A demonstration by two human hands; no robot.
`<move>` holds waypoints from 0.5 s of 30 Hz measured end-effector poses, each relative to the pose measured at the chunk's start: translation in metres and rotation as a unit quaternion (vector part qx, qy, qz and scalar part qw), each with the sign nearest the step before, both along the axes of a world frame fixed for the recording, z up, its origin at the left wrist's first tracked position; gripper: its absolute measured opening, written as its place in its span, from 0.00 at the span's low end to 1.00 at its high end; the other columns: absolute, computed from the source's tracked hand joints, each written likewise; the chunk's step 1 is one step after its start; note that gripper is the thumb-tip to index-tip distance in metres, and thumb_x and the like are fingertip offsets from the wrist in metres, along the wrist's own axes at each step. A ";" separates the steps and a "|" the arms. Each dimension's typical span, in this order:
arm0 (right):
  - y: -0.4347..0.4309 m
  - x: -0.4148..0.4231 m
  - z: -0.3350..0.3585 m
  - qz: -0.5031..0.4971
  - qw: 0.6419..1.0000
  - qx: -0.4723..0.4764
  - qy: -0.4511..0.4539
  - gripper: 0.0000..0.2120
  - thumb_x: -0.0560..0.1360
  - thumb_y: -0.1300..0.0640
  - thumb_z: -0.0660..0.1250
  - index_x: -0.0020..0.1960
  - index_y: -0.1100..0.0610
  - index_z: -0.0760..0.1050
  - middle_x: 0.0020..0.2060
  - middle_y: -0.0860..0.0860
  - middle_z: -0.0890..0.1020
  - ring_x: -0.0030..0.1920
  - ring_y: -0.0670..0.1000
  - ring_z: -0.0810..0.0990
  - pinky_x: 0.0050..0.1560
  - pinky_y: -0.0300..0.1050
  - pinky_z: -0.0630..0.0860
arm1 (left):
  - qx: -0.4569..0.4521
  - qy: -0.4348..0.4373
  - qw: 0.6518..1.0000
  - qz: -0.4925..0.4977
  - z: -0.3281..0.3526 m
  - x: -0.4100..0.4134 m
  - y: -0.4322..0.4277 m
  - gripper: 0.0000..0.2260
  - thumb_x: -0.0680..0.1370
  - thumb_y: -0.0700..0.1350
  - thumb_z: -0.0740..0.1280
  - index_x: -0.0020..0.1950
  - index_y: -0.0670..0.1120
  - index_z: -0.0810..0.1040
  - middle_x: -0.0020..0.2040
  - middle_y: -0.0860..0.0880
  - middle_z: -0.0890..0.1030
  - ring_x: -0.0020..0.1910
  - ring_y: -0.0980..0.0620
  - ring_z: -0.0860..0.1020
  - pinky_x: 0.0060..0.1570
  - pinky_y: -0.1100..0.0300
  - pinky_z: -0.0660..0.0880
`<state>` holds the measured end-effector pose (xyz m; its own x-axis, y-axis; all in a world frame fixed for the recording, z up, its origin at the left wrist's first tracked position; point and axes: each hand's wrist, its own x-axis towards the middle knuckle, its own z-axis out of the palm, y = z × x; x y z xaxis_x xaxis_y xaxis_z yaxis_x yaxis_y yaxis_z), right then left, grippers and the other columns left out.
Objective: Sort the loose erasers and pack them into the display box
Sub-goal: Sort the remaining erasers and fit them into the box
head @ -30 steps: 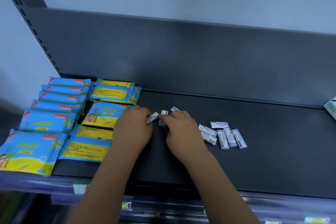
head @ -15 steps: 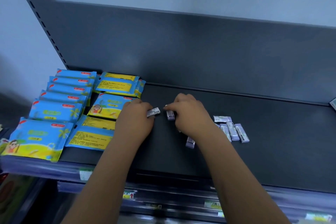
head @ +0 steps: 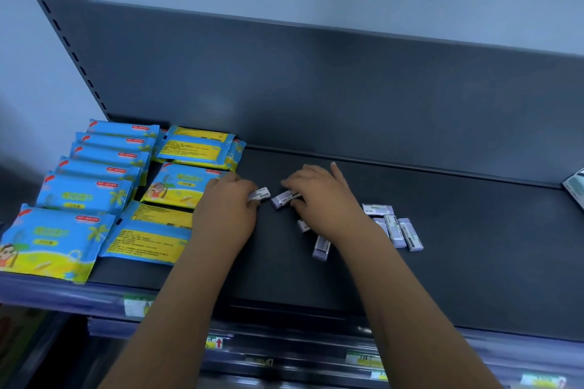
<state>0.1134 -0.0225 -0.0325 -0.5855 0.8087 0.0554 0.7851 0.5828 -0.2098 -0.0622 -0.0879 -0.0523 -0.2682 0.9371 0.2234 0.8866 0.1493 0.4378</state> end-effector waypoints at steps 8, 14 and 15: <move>-0.006 0.020 -0.008 -0.009 0.985 0.093 0.147 0.13 0.71 0.59 0.72 0.56 0.53 0.83 0.47 0.47 0.82 0.53 0.53 0.76 0.54 0.49 0.75 | 0.065 -0.036 0.997 -0.029 0.005 0.003 -0.004 0.08 0.77 0.44 0.68 0.55 0.51 0.82 0.50 0.50 0.78 0.50 0.45 0.75 0.46 0.49 0.75; -0.020 0.067 0.001 -0.096 0.964 0.067 0.237 0.12 0.75 0.58 0.72 0.58 0.50 0.82 0.50 0.44 0.83 0.49 0.46 0.79 0.50 0.44 0.77 | 0.100 -0.053 0.991 -0.073 0.020 0.035 0.003 0.10 0.75 0.42 0.72 0.56 0.50 0.83 0.50 0.52 0.80 0.51 0.47 0.76 0.50 0.50 0.75; -0.022 0.077 0.004 -0.111 0.961 0.063 0.247 0.12 0.75 0.57 0.72 0.58 0.50 0.82 0.51 0.43 0.83 0.49 0.45 0.79 0.51 0.43 0.77 | 0.102 -0.054 0.990 -0.077 0.023 0.044 0.006 0.11 0.75 0.43 0.72 0.56 0.51 0.83 0.51 0.53 0.80 0.51 0.48 0.76 0.50 0.51 0.75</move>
